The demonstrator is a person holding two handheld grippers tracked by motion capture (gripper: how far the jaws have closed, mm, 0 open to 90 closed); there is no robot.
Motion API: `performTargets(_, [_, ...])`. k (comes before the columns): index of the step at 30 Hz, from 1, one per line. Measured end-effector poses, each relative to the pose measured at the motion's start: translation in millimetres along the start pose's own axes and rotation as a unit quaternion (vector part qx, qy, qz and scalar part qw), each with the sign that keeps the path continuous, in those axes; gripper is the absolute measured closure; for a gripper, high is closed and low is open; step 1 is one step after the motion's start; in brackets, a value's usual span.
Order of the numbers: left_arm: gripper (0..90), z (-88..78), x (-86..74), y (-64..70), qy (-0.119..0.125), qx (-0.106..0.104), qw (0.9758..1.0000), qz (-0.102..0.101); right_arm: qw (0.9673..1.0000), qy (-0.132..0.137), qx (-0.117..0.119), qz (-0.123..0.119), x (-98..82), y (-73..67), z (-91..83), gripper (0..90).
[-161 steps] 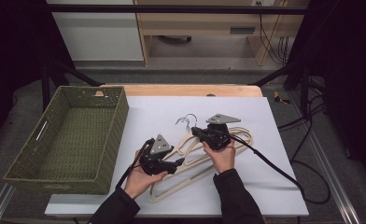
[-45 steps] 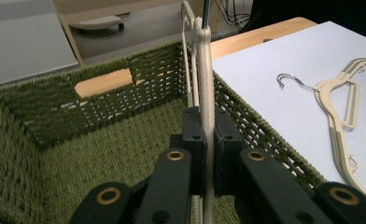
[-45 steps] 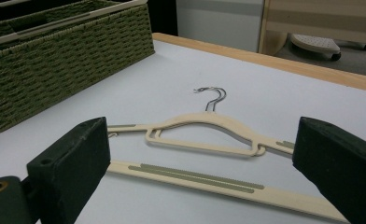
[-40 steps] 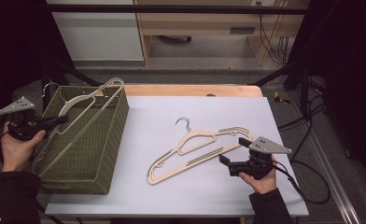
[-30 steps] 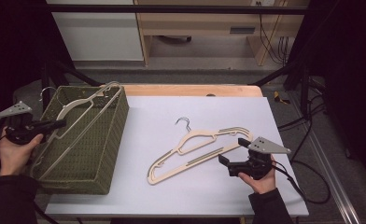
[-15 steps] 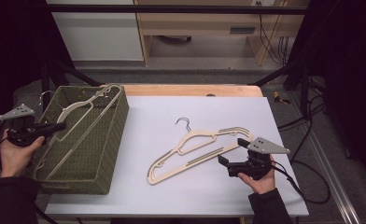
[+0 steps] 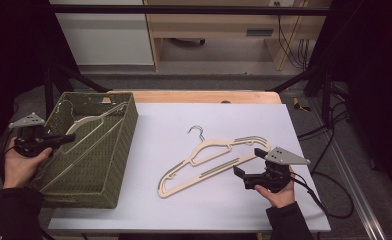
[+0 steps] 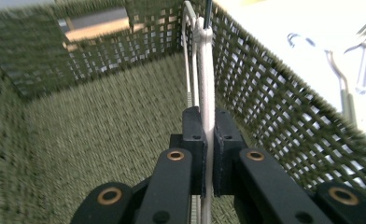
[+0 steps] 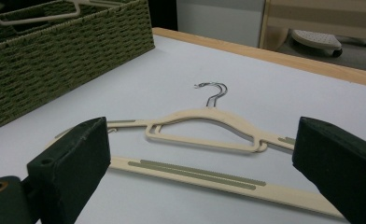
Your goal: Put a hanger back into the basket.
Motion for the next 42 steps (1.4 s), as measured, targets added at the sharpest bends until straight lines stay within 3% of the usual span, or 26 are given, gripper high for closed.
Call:
performTargets(8, [85.5, 16.2, -11.8, -1.6, -0.009, 0.009, 0.9997, -0.02, 1.0, -0.001, 0.0, 0.002, 0.0, -0.5, 0.2, 5.0])
performTargets(11, [84.9, 17.0, -13.5, -6.8, -0.005, 0.014, 0.9991, -0.04, 1.0, 0.001, 0.001, 0.003, 0.4, -0.5, -0.3, 5.0])
performTargets(15, [83.5, 17.4, -13.1, -13.0, 0.003, 0.038, 0.9971, -0.065, 1.0, 0.0, 0.0, 0.002, 0.3, -0.4, -0.2, 5.0])
performTargets(19, [81.8, 22.1, -14.8, -20.6, -0.011, 0.086, 0.9942, -0.064, 1.0, -0.001, 0.0, 0.002, 0.1, -0.4, 0.2, 5.0])
performTargets(21, [81.4, 23.0, -15.3, -25.3, -0.007, 0.091, 0.993, -0.075, 1.0, -0.001, 0.002, 0.003, 0.1, -0.6, 0.2, 5.0])
performTargets(24, [80.6, 24.5, -15.6, -30.3, -0.012, 0.109, 0.9911, -0.075, 1.0, -0.001, 0.001, 0.002, 0.0, -0.5, 0.4, 5.0])
performTargets(29, [77.7, 27.5, -18.1, -38.8, -0.035, 0.154, 0.9842, -0.082, 1.0, -0.003, 0.003, 0.003, -0.3, -1.1, 1.0, 5.0])
performTargets(32, [76.6, 27.6, -21.8, -45.5, -0.044, 0.163, 0.9811, -0.095, 1.0, -0.003, 0.003, 0.002, -0.4, -1.1, 1.2, 5.0])
performTargets(37, [76.8, 28.5, -24.5, -48.6, -0.055, 0.164, 0.9791, -0.107, 1.0, -0.003, 0.004, 0.002, -0.6, -1.1, 2.0, 5.0])
performTargets(42, [73.7, 31.4, -27.9, -52.5, -0.07, 0.169, 0.9754, -0.123, 1.0, -0.003, 0.005, -0.001, -0.7, -1.0, 1.8, 5.0])
Point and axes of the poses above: each handheld gripper's, and its own axes: z roughly forward along the jaws, x roughly out of its top, y roughly to its right, the point moved 3 cm from there along z, roughly forward along the jaws, and after that the axes turned 10 degrees about -z, right-handed, at the moved point
